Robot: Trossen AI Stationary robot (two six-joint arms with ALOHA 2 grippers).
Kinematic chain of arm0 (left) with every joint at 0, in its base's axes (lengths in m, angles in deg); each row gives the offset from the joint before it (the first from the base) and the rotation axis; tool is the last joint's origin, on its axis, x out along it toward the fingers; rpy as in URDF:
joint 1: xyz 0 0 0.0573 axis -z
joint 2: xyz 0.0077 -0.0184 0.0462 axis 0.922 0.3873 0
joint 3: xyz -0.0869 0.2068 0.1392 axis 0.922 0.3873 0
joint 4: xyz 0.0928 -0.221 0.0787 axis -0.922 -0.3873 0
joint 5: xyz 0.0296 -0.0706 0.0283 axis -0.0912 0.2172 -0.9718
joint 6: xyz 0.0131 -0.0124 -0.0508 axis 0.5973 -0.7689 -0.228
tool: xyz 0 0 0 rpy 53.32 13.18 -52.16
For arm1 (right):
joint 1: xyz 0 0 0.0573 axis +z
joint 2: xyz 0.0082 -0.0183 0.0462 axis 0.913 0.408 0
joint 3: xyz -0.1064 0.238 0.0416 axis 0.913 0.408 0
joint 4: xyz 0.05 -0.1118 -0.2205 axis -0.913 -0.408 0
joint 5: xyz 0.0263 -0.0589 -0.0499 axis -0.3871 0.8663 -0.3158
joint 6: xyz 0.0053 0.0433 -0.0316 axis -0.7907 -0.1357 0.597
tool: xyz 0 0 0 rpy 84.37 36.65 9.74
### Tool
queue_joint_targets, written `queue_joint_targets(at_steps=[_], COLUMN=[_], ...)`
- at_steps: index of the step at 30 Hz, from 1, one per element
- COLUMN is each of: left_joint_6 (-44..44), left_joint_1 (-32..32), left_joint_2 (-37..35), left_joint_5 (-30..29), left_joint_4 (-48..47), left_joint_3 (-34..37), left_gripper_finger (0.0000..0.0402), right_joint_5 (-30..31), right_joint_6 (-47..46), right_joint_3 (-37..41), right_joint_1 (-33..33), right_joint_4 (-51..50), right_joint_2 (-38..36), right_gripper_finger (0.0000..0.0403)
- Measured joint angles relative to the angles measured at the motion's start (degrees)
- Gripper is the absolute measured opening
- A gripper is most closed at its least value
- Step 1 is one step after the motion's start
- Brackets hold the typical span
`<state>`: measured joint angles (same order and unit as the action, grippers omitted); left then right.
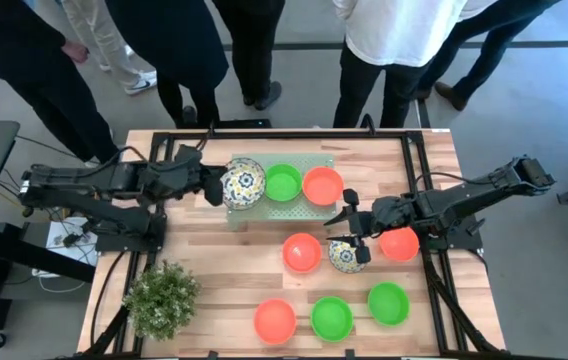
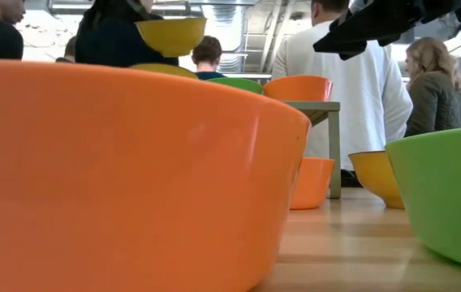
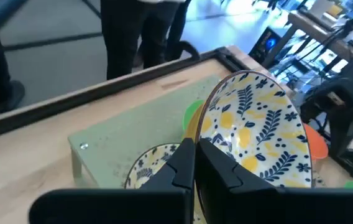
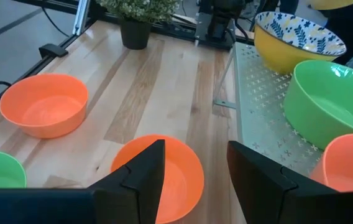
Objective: Pick & Place Mini bowls
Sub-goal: Stack the white patterned bowl on top of the white patterned bowl on the shelf
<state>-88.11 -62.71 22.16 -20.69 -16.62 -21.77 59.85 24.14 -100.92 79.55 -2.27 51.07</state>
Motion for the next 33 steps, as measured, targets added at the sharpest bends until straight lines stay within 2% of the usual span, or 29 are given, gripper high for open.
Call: queue_joint_targets(at_steps=[5, 8, 11, 20, 33], left_joint_6=[-3.15, -7.52, -11.45, -10.94, -8.62], left_joint_1=[-1.75, -2.21, -2.53, -3.9, -8.36], left_joint_2=[0.27, 0.67, 1.68, 4.14, 7.16], left_joint_5=[4.92, 7.42, 7.5, 7.56, 12.01], left_joint_4=[-1.8, -6.46, -11.53, -11.24, -11.01], left_joint_3=[0.0, 0.0, 0.02, -0.02, -0.02], left_gripper_finger=[0.0006, 0.0006, 0.0006, 0.0006, 0.001], right_joint_5=[0.02, 0.02, 0.04, 0.06, 0.07], right_joint_6=[-0.01, 0.0, 0.0, 0.0, 0.0], right_joint_3=[0.0, 0.0, 0.0, 0.0, 0.0], right_joint_1=[0.0, 0.0, -0.02, -0.02, -0.02], right_joint_4=[0.12, 0.38, 1.26, 1.75, 1.72], right_joint_2=[0.0, 0.0, 0.0, 0.0, 0.0], right_gripper_finger=[0.0169, 0.0169, 0.0169, 0.0169, 0.0169])
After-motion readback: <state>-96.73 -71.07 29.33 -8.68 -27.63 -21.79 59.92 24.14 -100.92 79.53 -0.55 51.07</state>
